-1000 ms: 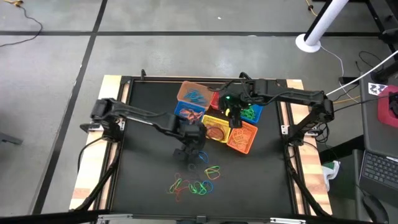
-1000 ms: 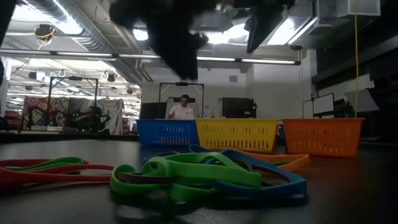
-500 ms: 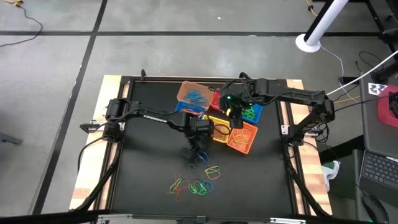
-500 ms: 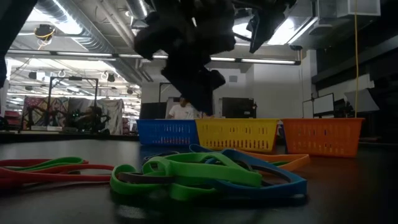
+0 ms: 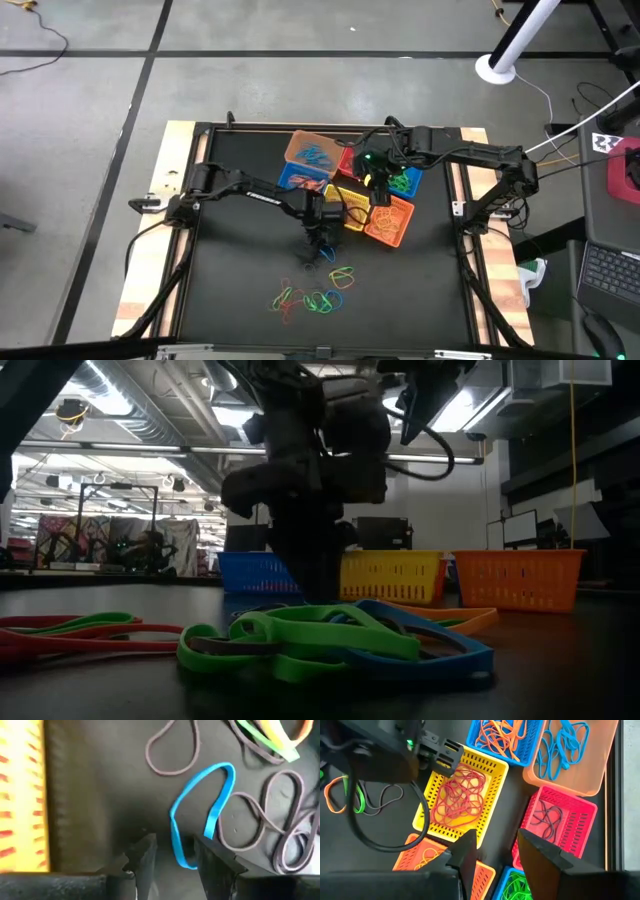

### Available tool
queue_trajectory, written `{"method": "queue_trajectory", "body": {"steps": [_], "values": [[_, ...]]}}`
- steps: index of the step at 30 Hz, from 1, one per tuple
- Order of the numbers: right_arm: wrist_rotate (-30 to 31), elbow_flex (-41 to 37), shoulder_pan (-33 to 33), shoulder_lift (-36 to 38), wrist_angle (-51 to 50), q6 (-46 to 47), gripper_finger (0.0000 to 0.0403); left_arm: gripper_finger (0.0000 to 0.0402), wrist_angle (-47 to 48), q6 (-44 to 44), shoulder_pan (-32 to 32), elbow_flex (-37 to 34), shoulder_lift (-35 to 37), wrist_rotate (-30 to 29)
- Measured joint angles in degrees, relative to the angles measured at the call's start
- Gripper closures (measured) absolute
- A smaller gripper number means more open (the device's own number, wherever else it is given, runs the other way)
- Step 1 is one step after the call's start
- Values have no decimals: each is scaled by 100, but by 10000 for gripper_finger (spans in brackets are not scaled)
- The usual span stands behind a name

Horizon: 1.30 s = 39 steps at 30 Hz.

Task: Sort rubber bands into baskets
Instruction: Put the blue rubber band into the transparent orange basket

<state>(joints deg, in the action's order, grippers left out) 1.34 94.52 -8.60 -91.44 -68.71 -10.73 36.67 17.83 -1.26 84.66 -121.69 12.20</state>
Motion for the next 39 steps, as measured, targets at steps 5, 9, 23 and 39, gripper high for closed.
{"method": "queue_trajectory", "body": {"steps": [5, 9, 23, 39], "values": [[4, 0, 0, 0, 2, -1, 260, 268, 19, 40, -100, 15, -35, -393], [-96, 0, 0, 0, -6, 0, 260, 299, 31, 65, -147, 15, -35, -471], [-667, -78, 21, -2, -35, 198, 260, 394, 300, 515, -123, 12, 667, -476], [-768, -1509, 1681, -2, 940, 1116, 260, 396, 730, 1287, 1155, 30, 2215, -1117]]}}
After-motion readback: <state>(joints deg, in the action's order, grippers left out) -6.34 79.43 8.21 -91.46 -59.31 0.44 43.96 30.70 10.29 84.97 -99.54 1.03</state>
